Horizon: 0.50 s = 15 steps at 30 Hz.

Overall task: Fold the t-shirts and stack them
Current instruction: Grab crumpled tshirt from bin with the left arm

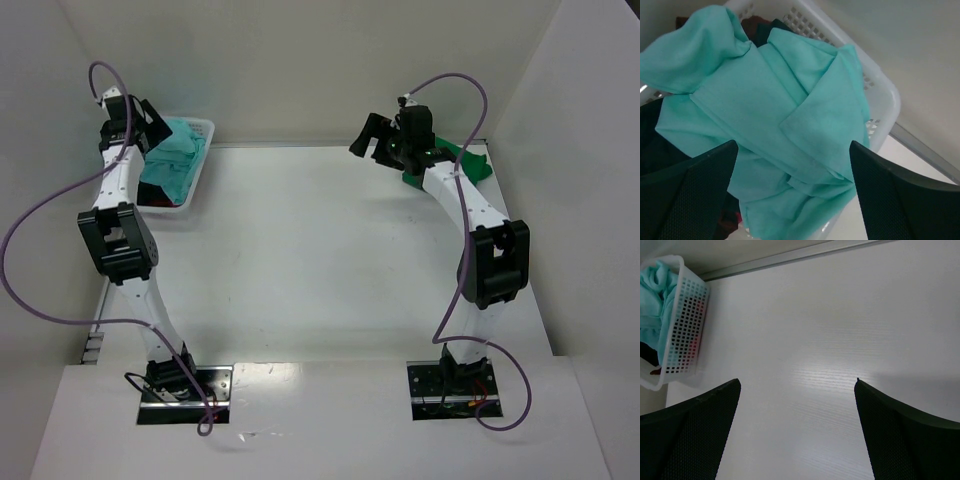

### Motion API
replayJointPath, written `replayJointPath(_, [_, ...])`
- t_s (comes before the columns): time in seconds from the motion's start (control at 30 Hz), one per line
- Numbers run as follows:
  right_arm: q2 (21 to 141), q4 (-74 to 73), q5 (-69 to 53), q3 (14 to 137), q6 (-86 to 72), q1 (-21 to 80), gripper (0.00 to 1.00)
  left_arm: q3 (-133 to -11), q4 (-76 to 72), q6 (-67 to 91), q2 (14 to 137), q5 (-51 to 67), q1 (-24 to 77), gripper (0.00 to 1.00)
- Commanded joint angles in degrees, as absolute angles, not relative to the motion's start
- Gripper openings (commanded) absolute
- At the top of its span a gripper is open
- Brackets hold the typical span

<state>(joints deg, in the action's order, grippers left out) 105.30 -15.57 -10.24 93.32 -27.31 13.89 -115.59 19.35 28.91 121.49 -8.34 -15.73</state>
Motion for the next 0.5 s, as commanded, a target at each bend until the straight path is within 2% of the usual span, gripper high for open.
replayJointPath(0.0, [105.47, -14.15, -9.32, 95.1, -29.26, 14.33, 1.0, -119.87, 17.41, 30.85, 126.37, -4.83, -17.75, 1.0])
replayJointPath(0.07, [105.47, -14.15, -8.09, 94.49, -29.79, 14.33, 1.0, -121.89, 18.11, 30.85, 129.1, -4.31, -17.75, 1.0])
replayJointPath(0.27, [103.8, -13.54, -6.42, 91.33, -31.64, 14.33, 1.0, -123.84, 16.8, 29.63, 132.27, -0.54, -17.75, 0.78])
replayJointPath(0.3, [103.8, -13.54, -6.42, 91.32, -31.64, 14.33, 1.0, -123.84, 16.79, 29.62, 132.28, -0.53, -17.75, 0.78])
replayJointPath(0.33, [103.8, -13.54, -5.81, 91.32, -32.25, 14.33, 1.0, -123.84, 16.79, 29.62, 132.28, -0.01, -17.75, 0.75])
replayJointPath(0.4, [103.8, -13.01, -5.8, 90.79, -32.26, 14.33, 1.0, -123.84, 16.17, 29.0, 132.28, 1.84, -17.75, 0.59])
replayJointPath(0.47, [103.8, -13.01, -5.8, 90.79, -32.26, 14.33, 1.0, -123.84, 15.64, 29.0, 132.28, 2.37, -17.75, 0.51])
